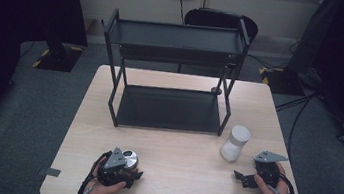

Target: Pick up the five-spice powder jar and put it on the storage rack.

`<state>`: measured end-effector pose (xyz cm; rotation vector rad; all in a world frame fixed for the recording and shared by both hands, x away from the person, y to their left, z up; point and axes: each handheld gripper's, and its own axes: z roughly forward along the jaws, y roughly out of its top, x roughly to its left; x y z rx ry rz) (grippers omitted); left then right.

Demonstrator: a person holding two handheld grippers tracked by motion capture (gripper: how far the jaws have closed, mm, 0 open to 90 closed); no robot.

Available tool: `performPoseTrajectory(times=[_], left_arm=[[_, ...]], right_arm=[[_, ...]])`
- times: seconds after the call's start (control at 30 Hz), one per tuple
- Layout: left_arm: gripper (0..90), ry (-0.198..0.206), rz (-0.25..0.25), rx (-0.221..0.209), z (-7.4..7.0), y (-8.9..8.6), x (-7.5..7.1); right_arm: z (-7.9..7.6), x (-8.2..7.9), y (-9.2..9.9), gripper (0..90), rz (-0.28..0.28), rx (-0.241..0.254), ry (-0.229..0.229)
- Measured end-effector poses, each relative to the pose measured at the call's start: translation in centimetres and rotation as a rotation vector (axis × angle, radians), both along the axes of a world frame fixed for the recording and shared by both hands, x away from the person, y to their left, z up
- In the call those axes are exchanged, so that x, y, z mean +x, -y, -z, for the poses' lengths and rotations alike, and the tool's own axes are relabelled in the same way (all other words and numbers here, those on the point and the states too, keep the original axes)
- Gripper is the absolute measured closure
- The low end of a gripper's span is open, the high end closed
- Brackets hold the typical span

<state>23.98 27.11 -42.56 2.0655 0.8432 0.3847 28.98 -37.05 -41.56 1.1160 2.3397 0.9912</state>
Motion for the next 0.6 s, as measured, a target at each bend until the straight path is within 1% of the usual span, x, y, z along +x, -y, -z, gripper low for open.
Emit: performPoseTrajectory(times=[0.07,0.17,0.23,0.37,0.6], left_arm=[[29.5,-0.002,-0.004,0.001,-0.1,0.1,0.0],[29.7,-0.020,-0.013,-0.034,0.1,-0.2,0.1],[29.7,-0.026,-0.016,-0.037,0.0,-0.2,0.2],[29.8,-0.044,-0.033,-0.037,-0.9,-0.1,0.6],[29.9,-0.046,-0.035,-0.049,-2.5,0.1,1.6]], right_arm=[[0.0,0.0,0.0,0.0,0.000,0.000,0.000],[0.0,0.0,0.0,0.0,0.000,0.000,0.000],[0.0,0.0,0.0,0.0,0.000,0.000,0.000],[0.0,0.0,0.0,0.0,0.000,0.000,0.000],[0.0,0.0,0.0,0.0,0.001,0.000,0.000]])
